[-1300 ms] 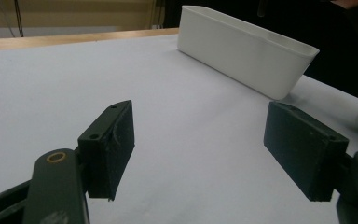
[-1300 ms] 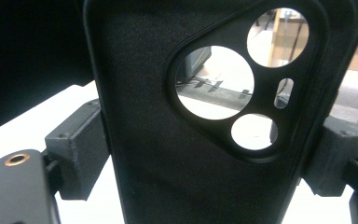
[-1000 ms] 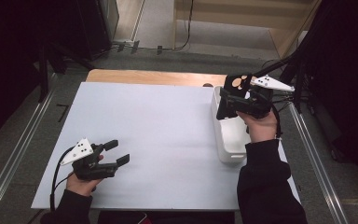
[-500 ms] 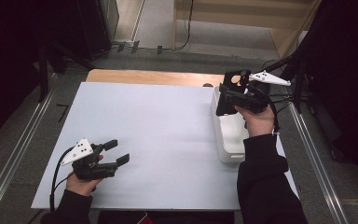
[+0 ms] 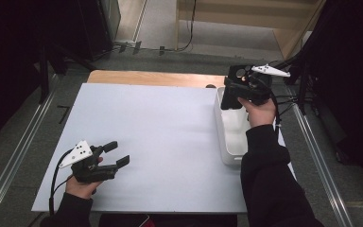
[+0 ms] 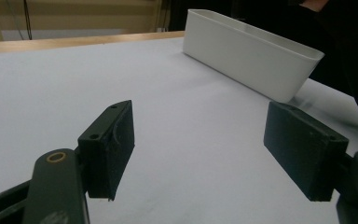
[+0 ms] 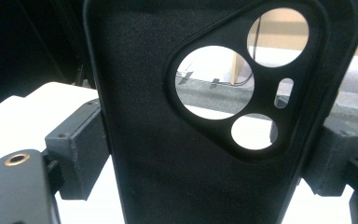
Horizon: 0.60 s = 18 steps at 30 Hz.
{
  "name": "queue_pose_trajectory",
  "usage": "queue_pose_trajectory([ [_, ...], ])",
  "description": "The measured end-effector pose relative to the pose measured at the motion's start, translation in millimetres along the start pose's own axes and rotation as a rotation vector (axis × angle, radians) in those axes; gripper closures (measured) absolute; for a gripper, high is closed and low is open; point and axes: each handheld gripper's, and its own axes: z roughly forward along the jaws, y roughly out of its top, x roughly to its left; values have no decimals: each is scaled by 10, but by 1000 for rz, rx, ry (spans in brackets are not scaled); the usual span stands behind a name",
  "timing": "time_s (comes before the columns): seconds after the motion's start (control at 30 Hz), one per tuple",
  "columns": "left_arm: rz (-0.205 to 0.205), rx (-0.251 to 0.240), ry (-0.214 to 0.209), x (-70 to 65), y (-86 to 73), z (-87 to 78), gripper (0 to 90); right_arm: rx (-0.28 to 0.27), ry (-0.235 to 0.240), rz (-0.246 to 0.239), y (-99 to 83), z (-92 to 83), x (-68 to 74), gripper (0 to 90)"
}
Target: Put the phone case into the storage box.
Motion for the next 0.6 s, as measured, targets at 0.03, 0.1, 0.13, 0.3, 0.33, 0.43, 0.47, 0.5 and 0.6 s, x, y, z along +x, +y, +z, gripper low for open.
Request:
queue_pose_trajectory([
  [0.03, 0, 0, 0, 0, 0, 1, 243, 1, -1, 8, 9, 19, -10, 135],
  [0.1, -1, -2, -1, 2, -1, 3, 243, 0, -4, 18, 31, 54, -42, 135],
  [0.13, -1, -3, -1, 3, 0, 3, 243, -3, -8, 15, 42, 70, -57, 135],
  [0.3, -1, -4, -1, 1, 5, 5, 243, 6, -28, 30, 107, 159, -129, 135],
  [0.33, 0, -4, -1, 1, 5, 6, 243, 6, -29, 38, 114, 180, -142, 135],
  [0.43, 1, -6, -4, 0, 5, 13, 243, 8, -34, 50, 127, 236, -179, 135],
  [0.47, 4, -5, -5, 3, 6, 14, 243, 5, -39, 54, 133, 250, -188, 135],
  [0.5, 3, -5, -6, 3, 6, 15, 243, 0, -44, 55, 138, 262, -194, 135],
  [0.6, -1, -3, -8, 4, 5, 20, 243, 2, -50, 58, 163, 310, -204, 135],
])
